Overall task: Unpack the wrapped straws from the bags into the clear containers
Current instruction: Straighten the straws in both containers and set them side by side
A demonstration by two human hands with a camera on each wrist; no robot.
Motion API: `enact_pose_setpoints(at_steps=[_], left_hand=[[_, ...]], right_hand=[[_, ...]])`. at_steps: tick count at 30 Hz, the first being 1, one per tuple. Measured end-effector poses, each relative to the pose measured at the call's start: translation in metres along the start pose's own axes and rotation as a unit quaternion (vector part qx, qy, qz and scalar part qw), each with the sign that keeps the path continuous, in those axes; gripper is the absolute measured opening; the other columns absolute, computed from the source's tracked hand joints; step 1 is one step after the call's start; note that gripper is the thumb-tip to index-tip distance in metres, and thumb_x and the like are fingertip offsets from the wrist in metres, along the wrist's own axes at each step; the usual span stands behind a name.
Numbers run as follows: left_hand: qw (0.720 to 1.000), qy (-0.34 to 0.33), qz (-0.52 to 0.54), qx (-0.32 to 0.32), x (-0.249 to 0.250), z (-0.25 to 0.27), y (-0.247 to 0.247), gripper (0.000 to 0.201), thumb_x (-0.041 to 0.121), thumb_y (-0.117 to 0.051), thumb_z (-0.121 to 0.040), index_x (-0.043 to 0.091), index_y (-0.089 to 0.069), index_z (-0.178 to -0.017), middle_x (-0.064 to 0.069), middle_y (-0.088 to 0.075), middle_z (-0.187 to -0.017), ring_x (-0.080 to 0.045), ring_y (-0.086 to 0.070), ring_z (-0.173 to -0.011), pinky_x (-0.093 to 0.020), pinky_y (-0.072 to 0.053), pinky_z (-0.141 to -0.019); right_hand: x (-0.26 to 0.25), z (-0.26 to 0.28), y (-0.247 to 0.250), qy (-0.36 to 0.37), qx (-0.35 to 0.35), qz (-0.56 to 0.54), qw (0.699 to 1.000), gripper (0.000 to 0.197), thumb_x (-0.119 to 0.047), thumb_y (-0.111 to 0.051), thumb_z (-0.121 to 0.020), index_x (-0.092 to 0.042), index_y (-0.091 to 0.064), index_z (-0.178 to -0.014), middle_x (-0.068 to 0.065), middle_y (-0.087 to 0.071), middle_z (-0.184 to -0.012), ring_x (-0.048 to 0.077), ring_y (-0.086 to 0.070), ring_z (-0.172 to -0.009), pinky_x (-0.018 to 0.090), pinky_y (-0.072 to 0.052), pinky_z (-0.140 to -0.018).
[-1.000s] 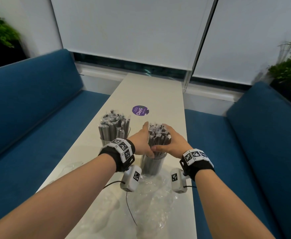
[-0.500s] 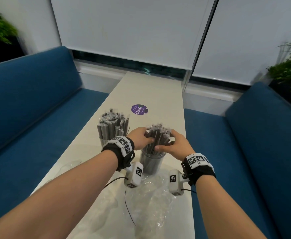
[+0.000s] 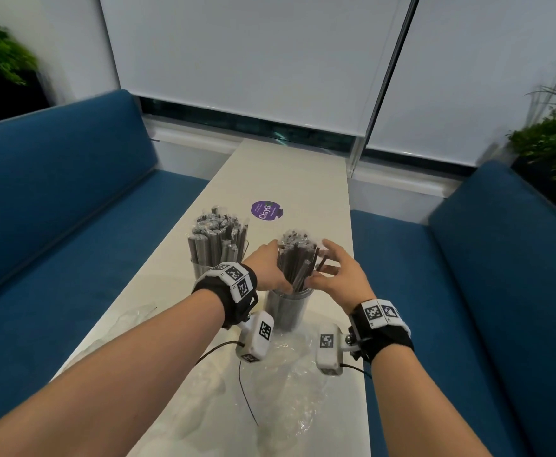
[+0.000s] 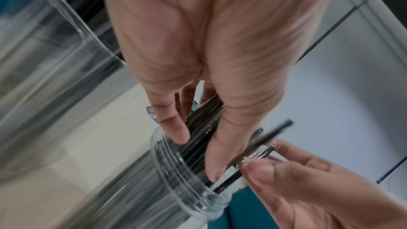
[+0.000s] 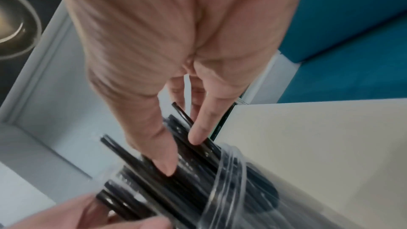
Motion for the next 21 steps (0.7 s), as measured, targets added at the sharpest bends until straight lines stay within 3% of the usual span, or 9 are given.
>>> enact_pose_setpoints(at_steps=[3,5,7,10,12,13,15,19,21], left_hand=[[0.999,-0.027,0.017,-0.013,0.002,0.003,0.002,0.112,0.025,-0.092,-0.066,0.018,-0.026,-0.156,-0.004,-0.055,-0.144,-0.028,-0.055,-0.130,-0.040,-0.046,-0.109],[0.999,-0.043,0.016,-0.018,0.007,0.006,0.005,0.080,0.026,-0.082,-0.083,0.018,-0.041,-0.151,-0.005,-0.061,-0.140,-0.027,-0.059,-0.127,-0.031,-0.044,-0.100],[0.998,-0.060,0.011,-0.013,0.014,0.009,0.008,0.049,0.027,-0.069,-0.095,0.017,-0.056,-0.141,-0.008,-0.068,-0.132,-0.027,-0.063,-0.118,-0.027,-0.043,-0.092],[0.998,-0.063,0.029,-0.012,0.018,0.008,0.011,0.032,0.027,-0.059,-0.102,0.016,-0.063,-0.132,-0.010,-0.070,-0.114,-0.025,-0.062,-0.094,-0.031,-0.049,-0.083],[0.998,-0.044,0.050,-0.008,0.017,0.006,0.014,0.030,0.029,-0.060,-0.101,0.015,-0.062,-0.127,-0.012,-0.072,-0.110,-0.029,-0.066,-0.089,-0.041,-0.060,-0.081],[0.998,-0.031,0.059,-0.004,0.015,0.005,0.015,0.032,0.030,-0.065,-0.098,0.014,-0.059,-0.126,-0.013,-0.071,-0.109,-0.031,-0.069,-0.090,-0.044,-0.062,-0.083],[0.998,-0.006,0.062,0.001,0.010,0.004,0.015,0.048,0.029,-0.076,-0.090,0.013,-0.050,-0.127,-0.012,-0.067,-0.111,-0.032,-0.072,-0.094,-0.048,-0.062,-0.086],[0.999,0.016,0.026,0.024,0.000,0.004,0.008,0.084,0.025,-0.086,-0.078,0.014,-0.036,-0.144,-0.010,-0.061,-0.128,-0.028,-0.065,-0.104,-0.043,-0.056,-0.093],[0.999,0.010,0.018,0.026,-0.001,0.007,0.005,0.096,0.022,-0.088,-0.076,0.013,-0.029,-0.151,-0.014,-0.055,-0.142,-0.031,-0.062,-0.118,-0.041,-0.053,-0.097]], right_hand=[[0.003,0.004,0.002,0.004,-0.067,0.082,0.994,0.107,-0.008,-0.090,-0.072,-0.025,-0.032,-0.160,-0.003,-0.043,-0.149,0.021,-0.054,-0.127,0.031,-0.058,-0.089],[-0.001,0.003,-0.003,0.023,-0.124,0.163,0.979,0.104,-0.015,-0.092,-0.072,-0.025,-0.033,-0.157,-0.003,-0.040,-0.146,0.019,-0.055,-0.115,0.018,-0.050,-0.074],[-0.006,0.001,-0.009,0.044,-0.125,0.159,0.978,0.088,-0.020,-0.090,-0.076,-0.025,-0.043,-0.149,-0.002,-0.054,-0.137,0.013,-0.062,-0.100,0.020,-0.051,-0.075],[-0.012,-0.008,-0.008,0.062,-0.060,0.163,0.983,0.047,-0.031,-0.078,-0.089,-0.025,-0.061,-0.132,-0.004,-0.072,-0.113,0.012,-0.068,-0.084,0.035,-0.059,-0.080],[-0.018,-0.010,-0.004,0.057,-0.059,0.177,0.981,0.029,-0.032,-0.070,-0.096,-0.021,-0.067,-0.123,-0.006,-0.071,-0.101,0.008,-0.065,-0.068,0.019,-0.053,-0.064],[-0.018,-0.010,-0.003,0.049,-0.064,0.179,0.980,0.027,-0.032,-0.068,-0.098,-0.020,-0.067,-0.122,-0.006,-0.069,-0.097,0.007,-0.064,-0.064,0.013,-0.048,-0.057],[-0.016,-0.010,-0.002,0.024,-0.060,0.190,0.980,0.027,-0.035,-0.066,-0.099,-0.019,-0.067,-0.121,-0.005,-0.069,-0.097,0.007,-0.064,-0.063,0.013,-0.045,-0.053],[-0.005,-0.006,-0.007,0.000,-0.028,0.168,0.985,0.048,-0.042,-0.079,-0.086,-0.023,-0.065,-0.128,0.000,-0.070,-0.117,0.020,-0.072,-0.088,0.037,-0.059,-0.083],[-0.002,-0.002,-0.006,0.000,-0.014,0.125,0.992,0.065,-0.031,-0.088,-0.079,-0.024,-0.059,-0.137,-0.002,-0.067,-0.126,0.020,-0.074,-0.095,0.041,-0.060,-0.088]])
Point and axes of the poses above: each hand's wrist, its own z-axis away from the middle knuckle, its own y-axis out of the back of the hand, x = y × z, the point moved 2 cm from there along -z, towards the middle knuckle
